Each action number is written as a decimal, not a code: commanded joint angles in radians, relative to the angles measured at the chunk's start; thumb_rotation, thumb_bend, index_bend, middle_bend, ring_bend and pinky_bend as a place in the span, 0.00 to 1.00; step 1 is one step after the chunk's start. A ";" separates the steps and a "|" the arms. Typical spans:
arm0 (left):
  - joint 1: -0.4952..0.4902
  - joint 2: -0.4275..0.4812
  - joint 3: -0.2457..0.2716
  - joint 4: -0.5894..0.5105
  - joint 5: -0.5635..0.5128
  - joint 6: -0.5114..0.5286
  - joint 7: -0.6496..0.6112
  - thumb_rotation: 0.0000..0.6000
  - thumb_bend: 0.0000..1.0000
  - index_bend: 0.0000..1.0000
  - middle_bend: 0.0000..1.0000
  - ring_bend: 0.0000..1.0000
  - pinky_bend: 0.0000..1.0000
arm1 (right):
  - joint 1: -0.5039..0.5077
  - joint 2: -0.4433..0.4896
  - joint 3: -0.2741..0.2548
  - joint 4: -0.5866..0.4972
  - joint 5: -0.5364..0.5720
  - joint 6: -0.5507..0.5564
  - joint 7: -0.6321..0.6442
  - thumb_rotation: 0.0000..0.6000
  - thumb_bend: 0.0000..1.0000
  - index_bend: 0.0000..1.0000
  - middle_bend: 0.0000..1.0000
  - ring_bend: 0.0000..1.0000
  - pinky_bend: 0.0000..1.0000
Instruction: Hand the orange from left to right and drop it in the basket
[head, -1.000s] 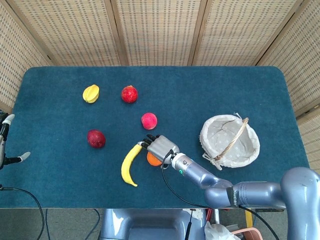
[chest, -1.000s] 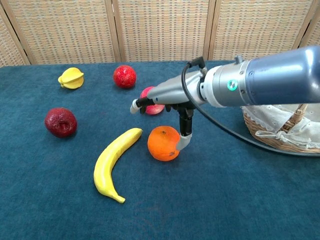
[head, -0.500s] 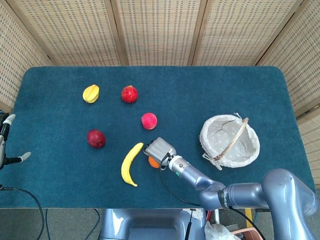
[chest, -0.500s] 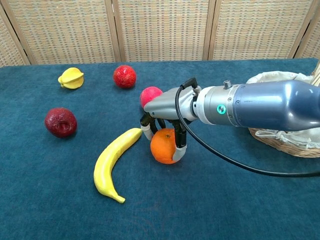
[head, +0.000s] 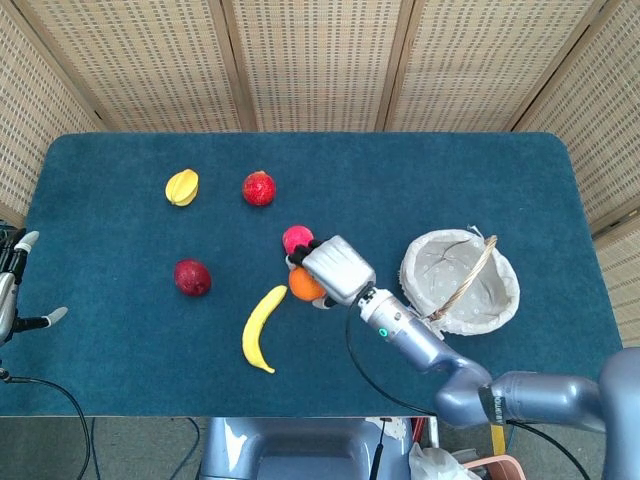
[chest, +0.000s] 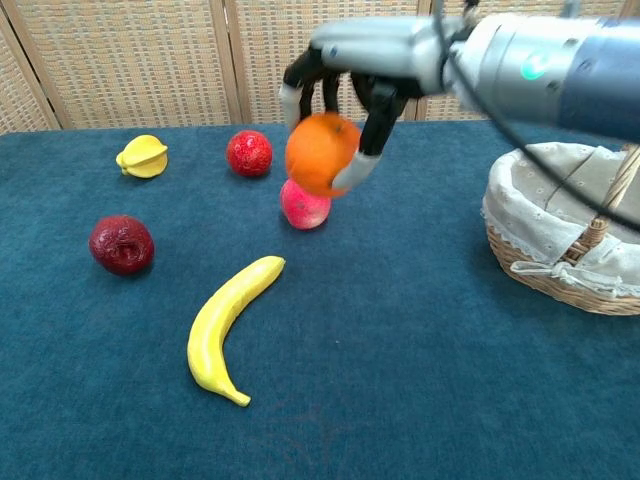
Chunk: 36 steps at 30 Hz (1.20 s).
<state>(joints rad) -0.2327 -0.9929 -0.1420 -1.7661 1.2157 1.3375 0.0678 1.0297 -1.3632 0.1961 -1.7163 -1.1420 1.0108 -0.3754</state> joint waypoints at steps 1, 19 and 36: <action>0.006 0.000 0.004 -0.009 0.017 0.016 0.009 1.00 0.00 0.00 0.00 0.00 0.00 | -0.115 0.195 0.043 -0.121 -0.100 0.131 0.092 1.00 0.31 0.51 0.54 0.45 0.62; 0.024 0.002 -0.007 -0.042 0.034 0.066 0.045 1.00 0.00 0.00 0.00 0.00 0.00 | -0.495 0.499 -0.157 -0.026 -0.417 0.360 0.407 1.00 0.32 0.51 0.54 0.45 0.64; 0.025 0.001 -0.007 -0.045 0.032 0.058 0.055 1.00 0.00 0.00 0.00 0.00 0.00 | -0.596 0.343 -0.158 0.202 -0.463 0.432 0.501 1.00 0.34 0.51 0.54 0.46 0.66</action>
<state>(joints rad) -0.2077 -0.9918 -0.1490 -1.8110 1.2475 1.3951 0.1231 0.4405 -1.0108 0.0381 -1.5251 -1.6023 1.4393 0.1175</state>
